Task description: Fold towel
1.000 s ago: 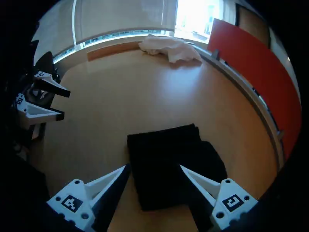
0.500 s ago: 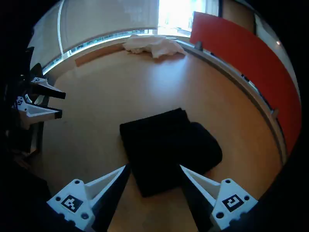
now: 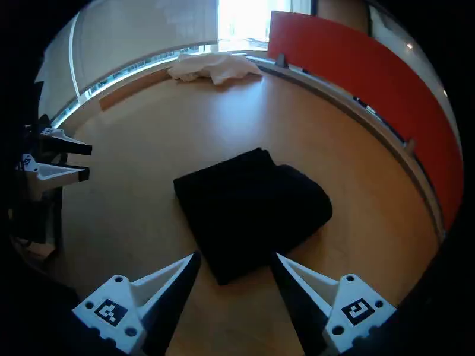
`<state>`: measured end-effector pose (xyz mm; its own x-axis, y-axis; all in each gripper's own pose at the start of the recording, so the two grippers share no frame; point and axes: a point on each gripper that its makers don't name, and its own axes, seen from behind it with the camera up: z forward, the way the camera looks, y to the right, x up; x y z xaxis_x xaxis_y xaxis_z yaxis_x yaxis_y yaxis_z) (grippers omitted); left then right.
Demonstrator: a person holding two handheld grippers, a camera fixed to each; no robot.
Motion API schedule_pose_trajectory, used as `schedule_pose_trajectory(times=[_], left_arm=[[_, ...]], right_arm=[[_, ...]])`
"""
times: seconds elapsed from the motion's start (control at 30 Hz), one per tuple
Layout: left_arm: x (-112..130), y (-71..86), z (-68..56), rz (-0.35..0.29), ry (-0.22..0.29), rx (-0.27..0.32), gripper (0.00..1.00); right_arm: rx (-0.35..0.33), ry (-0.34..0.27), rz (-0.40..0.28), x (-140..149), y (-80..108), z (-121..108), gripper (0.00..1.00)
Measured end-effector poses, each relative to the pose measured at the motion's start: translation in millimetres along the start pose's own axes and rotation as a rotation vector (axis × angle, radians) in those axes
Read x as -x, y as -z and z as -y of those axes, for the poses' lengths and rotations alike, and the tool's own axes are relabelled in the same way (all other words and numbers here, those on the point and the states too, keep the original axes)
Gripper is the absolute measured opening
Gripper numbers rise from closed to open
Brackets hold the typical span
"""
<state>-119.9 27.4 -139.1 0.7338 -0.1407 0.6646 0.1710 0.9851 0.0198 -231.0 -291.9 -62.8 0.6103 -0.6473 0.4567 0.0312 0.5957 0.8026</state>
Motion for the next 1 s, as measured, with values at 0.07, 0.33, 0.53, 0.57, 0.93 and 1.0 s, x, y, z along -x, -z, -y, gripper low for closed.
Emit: schedule_pose_trajectory(times=[0.07, 0.33, 0.53, 0.57, 0.93, 1.0], left_arm=[[0.2, 0.2, -0.2, 0.0, -0.001, 0.001, 0.95], [1.5, 1.3, -0.5, -0.001, 0.0, 0.005, 0.94], [3.5, 1.3, -1.9, 0.002, -0.001, 0.009, 0.94], [3.9, 1.2, -2.3, 0.003, -0.002, 0.01, 0.94], [5.9, 0.1, -5.5, 0.008, -0.003, 0.02, 0.94], [6.4, 0.1, -5.6, 0.009, -0.002, 0.02, 0.94]], right_arm=[[0.002, -0.004, 0.002, 2.2, -0.4, 1.3, 0.88], [0.01, -0.016, 0.024, 19.2, -5.2, 5.4, 0.84], [0.01, -0.037, 0.035, 30.5, -8.1, 7.0, 0.74], [0.01, -0.041, 0.036, 32.1, -8.5, 7.0, 0.73], [0.003, -0.067, 0.04, 37.8, -9.3, 7.8, 0.55], [0.002, -0.071, 0.041, 38.6, -9.3, 7.5, 0.51]])
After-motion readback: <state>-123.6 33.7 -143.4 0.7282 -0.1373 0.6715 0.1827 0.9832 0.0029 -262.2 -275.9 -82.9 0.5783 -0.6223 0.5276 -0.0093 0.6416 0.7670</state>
